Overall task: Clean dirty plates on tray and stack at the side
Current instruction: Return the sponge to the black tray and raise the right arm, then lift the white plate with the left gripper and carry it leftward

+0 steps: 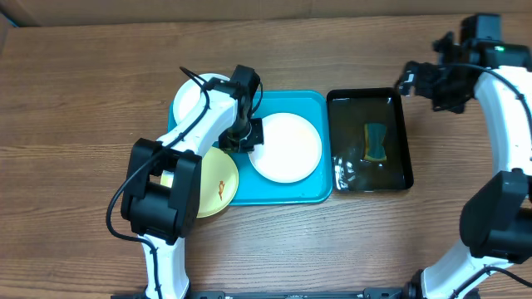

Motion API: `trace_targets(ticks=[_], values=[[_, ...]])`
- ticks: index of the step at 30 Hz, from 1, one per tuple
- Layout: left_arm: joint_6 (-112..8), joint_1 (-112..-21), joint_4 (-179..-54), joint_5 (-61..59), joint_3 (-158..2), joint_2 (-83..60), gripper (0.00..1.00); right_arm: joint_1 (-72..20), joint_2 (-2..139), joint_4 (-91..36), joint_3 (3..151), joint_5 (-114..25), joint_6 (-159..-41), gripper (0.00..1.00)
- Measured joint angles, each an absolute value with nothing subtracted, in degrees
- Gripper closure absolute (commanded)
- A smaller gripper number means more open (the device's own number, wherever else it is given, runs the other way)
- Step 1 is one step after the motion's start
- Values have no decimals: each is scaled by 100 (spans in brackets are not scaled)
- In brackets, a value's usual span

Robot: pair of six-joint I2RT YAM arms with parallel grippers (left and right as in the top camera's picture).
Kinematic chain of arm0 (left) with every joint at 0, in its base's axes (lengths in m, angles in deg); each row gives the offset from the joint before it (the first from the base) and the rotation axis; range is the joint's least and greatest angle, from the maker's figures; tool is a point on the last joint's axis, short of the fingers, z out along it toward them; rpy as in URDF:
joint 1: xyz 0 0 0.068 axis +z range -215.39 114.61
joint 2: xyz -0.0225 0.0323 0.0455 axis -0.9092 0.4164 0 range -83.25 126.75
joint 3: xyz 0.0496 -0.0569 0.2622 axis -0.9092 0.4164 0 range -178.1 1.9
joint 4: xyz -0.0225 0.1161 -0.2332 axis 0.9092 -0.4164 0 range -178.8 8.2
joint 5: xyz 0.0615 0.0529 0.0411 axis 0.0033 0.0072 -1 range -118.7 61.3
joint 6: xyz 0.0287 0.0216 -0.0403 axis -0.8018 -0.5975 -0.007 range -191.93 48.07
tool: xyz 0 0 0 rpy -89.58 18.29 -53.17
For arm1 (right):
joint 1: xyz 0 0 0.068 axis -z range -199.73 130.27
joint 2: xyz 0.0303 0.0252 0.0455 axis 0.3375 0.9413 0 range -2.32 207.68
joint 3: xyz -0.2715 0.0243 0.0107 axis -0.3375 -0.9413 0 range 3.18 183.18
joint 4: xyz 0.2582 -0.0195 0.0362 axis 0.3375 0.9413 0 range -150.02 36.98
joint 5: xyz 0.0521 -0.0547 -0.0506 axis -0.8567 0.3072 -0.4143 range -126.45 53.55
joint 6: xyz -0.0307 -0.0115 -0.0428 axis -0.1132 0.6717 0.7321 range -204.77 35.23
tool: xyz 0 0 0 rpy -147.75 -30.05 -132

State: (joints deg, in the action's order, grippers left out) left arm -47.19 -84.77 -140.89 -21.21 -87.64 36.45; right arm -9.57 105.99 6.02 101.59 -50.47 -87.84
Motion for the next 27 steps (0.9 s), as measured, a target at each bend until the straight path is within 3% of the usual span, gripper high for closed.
trace_targets(ticks=[7, 27], values=[[-4855, -8413, -14452, -2145, -9433, 3645, 96, -525, 10599, 648, 10159, -4890, -8790, 0], [-5135, -8208, -15184, -2031, -10171, 3656, 96, -523, 10599, 648, 10159, -4890, -8795, 0]])
